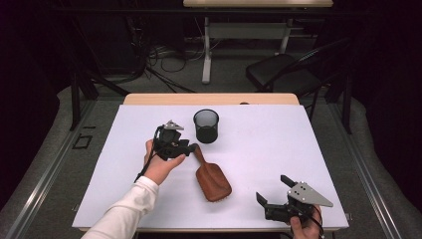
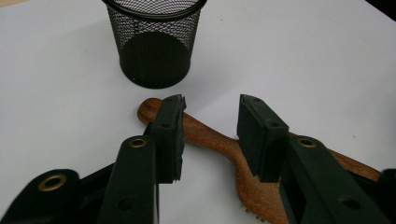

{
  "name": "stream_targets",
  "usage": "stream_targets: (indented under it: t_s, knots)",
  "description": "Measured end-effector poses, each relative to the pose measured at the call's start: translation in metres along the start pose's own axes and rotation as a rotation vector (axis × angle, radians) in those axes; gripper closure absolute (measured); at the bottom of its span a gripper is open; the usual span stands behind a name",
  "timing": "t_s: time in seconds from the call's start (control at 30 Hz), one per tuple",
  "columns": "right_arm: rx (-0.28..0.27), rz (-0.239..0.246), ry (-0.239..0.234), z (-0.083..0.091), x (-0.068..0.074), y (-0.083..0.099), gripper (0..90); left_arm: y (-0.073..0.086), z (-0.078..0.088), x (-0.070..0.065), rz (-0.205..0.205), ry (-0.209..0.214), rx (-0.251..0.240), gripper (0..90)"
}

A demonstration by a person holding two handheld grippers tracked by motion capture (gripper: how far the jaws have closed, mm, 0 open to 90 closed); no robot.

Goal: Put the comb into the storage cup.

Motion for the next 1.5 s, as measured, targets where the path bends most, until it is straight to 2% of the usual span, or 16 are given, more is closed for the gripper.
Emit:
stream_targets:
  t_s: [0.17,0.2,0.5,0.97,1.07,1.3,1.5]
  knots:
    - [0.002,-0.002,0.000,0.000,0.000,0.000,1.4,0.000,-0.005,-0.001,-0.001,-0.005,0.013,69.0]
    - [0.004,-0.001,0.000,0.000,0.000,0.000,1.4,0.000,-0.006,-0.002,-0.003,0.000,0.018,74.2]
    - [0.005,-0.005,0.002,0.001,-0.002,0.001,1.4,0.001,-0.020,-0.008,-0.018,-0.016,0.033,89.4]
    - [-0.001,-0.011,0.008,0.003,-0.004,0.000,1.4,0.005,-0.044,-0.012,-0.015,-0.033,0.080,90.0]
    - [-0.007,-0.011,0.012,0.003,-0.005,0.000,1.4,0.007,-0.052,-0.014,-0.015,-0.037,0.102,90.0]
    - [-0.008,-0.010,0.010,0.003,-0.005,0.000,1.4,0.009,-0.062,-0.017,-0.031,-0.048,0.120,90.0]
    - [-0.003,-0.014,0.007,0.003,-0.005,0.000,1.4,0.010,-0.073,-0.020,-0.023,-0.050,0.134,90.0]
Point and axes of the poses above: each handheld gripper's, and its own axes: z roughly backward along the jaws, y roughly out of its underside, x roughly to its left, the point moved 10 cm from there along -z, roughly forward along the jaws, and after that the axes turned 13 degrees about -y, right-handed, at the moved point
